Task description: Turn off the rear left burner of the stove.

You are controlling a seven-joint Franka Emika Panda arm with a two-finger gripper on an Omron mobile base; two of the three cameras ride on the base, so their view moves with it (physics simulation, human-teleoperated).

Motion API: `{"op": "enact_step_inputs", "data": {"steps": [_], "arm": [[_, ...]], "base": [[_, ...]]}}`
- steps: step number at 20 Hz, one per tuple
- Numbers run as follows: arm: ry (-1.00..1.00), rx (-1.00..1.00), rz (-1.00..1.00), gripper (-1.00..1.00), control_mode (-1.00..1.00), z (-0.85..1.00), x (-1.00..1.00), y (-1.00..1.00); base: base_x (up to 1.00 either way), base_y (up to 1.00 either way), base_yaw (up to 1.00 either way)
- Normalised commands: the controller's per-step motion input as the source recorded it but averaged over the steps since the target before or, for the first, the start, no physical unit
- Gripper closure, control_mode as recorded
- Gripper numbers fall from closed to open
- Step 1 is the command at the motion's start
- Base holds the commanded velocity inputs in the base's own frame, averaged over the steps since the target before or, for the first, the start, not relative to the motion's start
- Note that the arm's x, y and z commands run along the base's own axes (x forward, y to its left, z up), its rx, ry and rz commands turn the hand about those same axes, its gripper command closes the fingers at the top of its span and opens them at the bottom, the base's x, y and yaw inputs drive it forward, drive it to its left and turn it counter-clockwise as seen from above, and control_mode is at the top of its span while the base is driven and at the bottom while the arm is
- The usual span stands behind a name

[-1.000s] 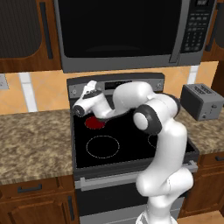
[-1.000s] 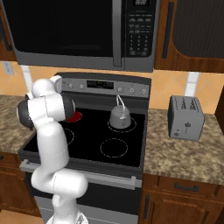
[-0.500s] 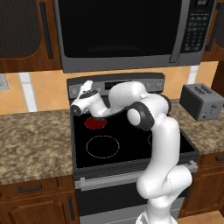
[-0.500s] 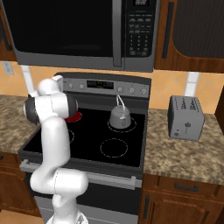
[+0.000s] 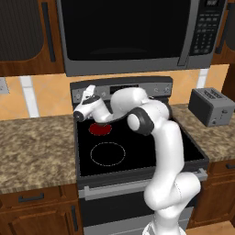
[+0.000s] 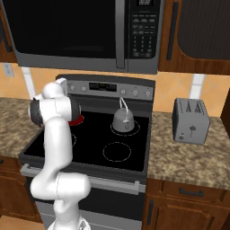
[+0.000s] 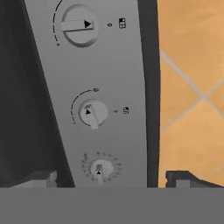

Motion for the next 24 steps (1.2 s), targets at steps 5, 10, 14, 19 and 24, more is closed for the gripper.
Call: {"op": "enact_step_inputs", "data": {"steps": [5,10,14,19,24], "arm": [[0.0,-0.02,0.0,-1.0,-1.0,-0.15,0.35,0.03],[0.0,-0.01,0.0,-1.0,-1.0,-0.13,0.45,0.13],[0.0,0.0,0.0,-1.0,-1.0,-0.06,0.46,0.26],[0.0,0.0,0.0,-1.0,-1.0,-0.13,0.38,0.19],[-0.01,0.0,0.0,-1.0,-1.0,-0.11,0.05,-0.05]], "base": [[0.0,0.0,0.0],[0.0,0.0,0.0],[0.0,0.0,0.0],[0.0,0.0,0.0],[0.0,0.0,0.0]]}}
